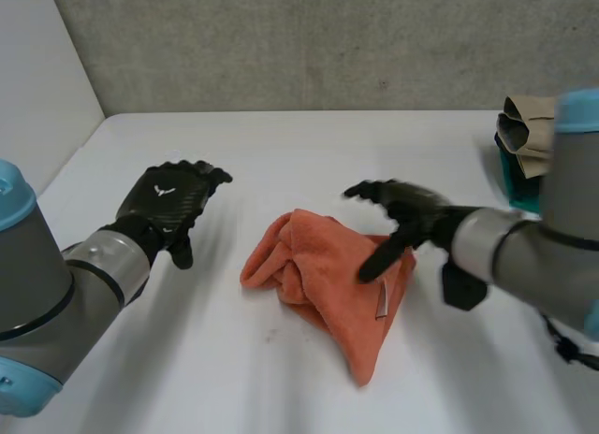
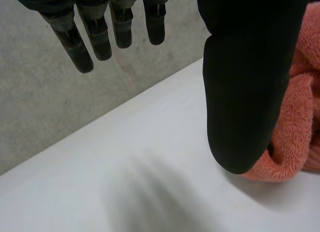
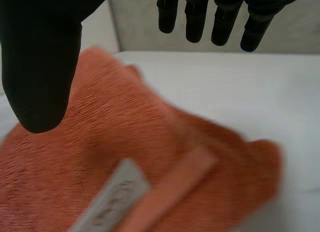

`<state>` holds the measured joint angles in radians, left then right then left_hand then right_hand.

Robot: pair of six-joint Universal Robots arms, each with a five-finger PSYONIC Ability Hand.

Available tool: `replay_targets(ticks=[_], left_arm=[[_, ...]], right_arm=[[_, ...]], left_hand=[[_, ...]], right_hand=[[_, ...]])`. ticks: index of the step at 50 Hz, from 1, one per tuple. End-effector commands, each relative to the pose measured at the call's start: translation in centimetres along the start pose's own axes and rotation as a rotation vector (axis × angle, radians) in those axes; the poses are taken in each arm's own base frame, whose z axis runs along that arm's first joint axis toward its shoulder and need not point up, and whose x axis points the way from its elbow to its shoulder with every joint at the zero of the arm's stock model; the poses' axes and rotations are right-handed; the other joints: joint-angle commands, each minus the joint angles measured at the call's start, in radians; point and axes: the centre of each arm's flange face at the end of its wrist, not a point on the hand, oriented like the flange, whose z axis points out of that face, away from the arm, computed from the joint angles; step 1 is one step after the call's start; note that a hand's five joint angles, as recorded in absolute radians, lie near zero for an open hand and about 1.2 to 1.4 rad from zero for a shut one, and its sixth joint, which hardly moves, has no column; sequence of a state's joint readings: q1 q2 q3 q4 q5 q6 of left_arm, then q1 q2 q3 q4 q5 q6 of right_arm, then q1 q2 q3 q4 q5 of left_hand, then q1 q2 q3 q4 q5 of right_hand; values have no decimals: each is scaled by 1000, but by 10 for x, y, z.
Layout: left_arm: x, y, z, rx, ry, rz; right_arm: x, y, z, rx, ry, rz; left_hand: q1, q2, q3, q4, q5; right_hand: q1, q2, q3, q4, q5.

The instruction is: Fold the laundry.

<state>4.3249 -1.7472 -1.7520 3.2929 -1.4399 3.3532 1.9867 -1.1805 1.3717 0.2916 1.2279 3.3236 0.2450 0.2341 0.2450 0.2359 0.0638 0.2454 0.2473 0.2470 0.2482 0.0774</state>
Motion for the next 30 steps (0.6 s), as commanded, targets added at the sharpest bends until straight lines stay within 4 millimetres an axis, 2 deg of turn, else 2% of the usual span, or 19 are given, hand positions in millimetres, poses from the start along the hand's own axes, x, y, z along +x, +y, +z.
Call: replay_targets(ticks=[1,2,6,9,11,15,17,18,22,27,28,30], left_arm=[[-6,8,5,0,46,-69],[-7,8,6,7,50,-79],[-9,12,17,27,72,-149],[-12,16,32,55,70,-190],[-11,20,45,58,79,-219],[-1,31,66,32,128,-267],[13,36,71,9,185,-293],[30,39,73,-16,253,-322],[64,45,78,-83,396,-397],[93,49,81,-146,508,-455],[96,48,81,-145,517,-456],[99,44,83,-141,525,-469]], right_arm=[[-15,29,32,-104,-13,-33],[-13,24,32,-83,15,-50],[-8,13,28,-25,86,-145],[-8,4,21,21,112,-220],[-12,-5,9,64,124,-288],[-20,-15,-13,109,119,-354],[-24,-18,-20,123,116,-369],[-26,-20,-27,133,114,-374],[-29,-21,-39,144,113,-379],[-32,-21,-48,155,109,-398],[-33,-21,-49,153,105,-398],[-33,-19,-49,148,97,-397]], left_hand=[[-20,-9,-20,-11,-13],[-20,-9,-20,-11,-13],[-20,-9,-20,-11,-13],[-20,-9,-20,-11,-13],[-20,-9,-20,-11,-13],[-20,-9,-20,-11,-13],[-20,-9,-20,-11,-13],[-23,-12,-23,-14,-16],[-26,-15,-26,-16,-19],[24,35,24,33,31],[62,73,62,71,69],[302,313,302,311,309]], right_hand=[[620,618,618,617,613],[783,781,782,781,777],[1150,1148,1148,1147,1143],[1151,1149,1149,1148,1144],[1151,1149,1149,1148,1144],[1151,1149,1149,1148,1144],[1151,1149,1149,1148,1144],[1151,1149,1149,1148,1144],[1151,1149,1149,1148,1144],[1151,1149,1149,1148,1144],[1151,1149,1149,1148,1144],[1151,1149,1149,1148,1144]])
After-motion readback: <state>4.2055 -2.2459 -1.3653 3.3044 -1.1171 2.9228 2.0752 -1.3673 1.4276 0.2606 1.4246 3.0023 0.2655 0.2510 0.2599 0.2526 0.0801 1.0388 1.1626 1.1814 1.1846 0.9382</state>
